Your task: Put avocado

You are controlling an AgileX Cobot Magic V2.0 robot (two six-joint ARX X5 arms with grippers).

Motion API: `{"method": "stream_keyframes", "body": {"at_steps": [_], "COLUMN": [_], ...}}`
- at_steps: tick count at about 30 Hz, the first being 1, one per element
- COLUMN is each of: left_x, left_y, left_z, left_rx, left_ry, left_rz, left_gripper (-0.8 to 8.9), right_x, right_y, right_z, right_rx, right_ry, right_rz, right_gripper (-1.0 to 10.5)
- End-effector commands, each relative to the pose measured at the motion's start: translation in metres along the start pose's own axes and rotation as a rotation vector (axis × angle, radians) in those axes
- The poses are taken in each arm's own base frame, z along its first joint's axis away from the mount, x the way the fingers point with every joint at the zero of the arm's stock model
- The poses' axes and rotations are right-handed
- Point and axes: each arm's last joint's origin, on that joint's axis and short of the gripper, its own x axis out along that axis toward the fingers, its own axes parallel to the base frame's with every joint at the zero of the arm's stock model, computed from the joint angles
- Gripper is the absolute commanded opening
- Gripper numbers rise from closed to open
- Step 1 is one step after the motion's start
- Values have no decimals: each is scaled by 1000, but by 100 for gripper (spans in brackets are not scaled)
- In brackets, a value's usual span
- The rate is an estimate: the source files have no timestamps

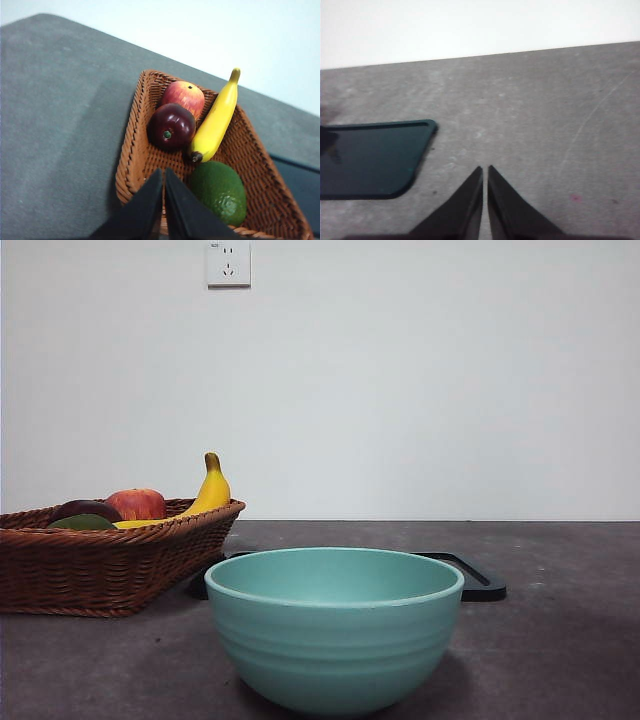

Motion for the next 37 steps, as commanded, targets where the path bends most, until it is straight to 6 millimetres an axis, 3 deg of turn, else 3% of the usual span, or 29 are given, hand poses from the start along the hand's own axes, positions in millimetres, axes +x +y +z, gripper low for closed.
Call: {"method": "stream_keyframes", "body": {"at_steps": [1,8,16,30,37], "left_x": [0,-7,-15,-12,-8], "left_y": [1,-8,-21,-56,-70], "left_z": [-3,16,46,115,136], "left_rx": [-86,-130,-128,18,65], "left_ry": [16,6,47,398,518], "left_rz": [9,-33,-43,-224,-279], "left_gripper": [8,9,9,9,9], "right_x": [0,-6,-20,-22,-13], "right_y": [0,4,15,39,54], "right_z": [0,17,59,139,165], "right_rx": [74,173,174,45,34], "right_ry": [-8,-51,-53,303,427], "right_rz": [11,24,64,307,419], "right_gripper": [7,7,7,7,7]}}
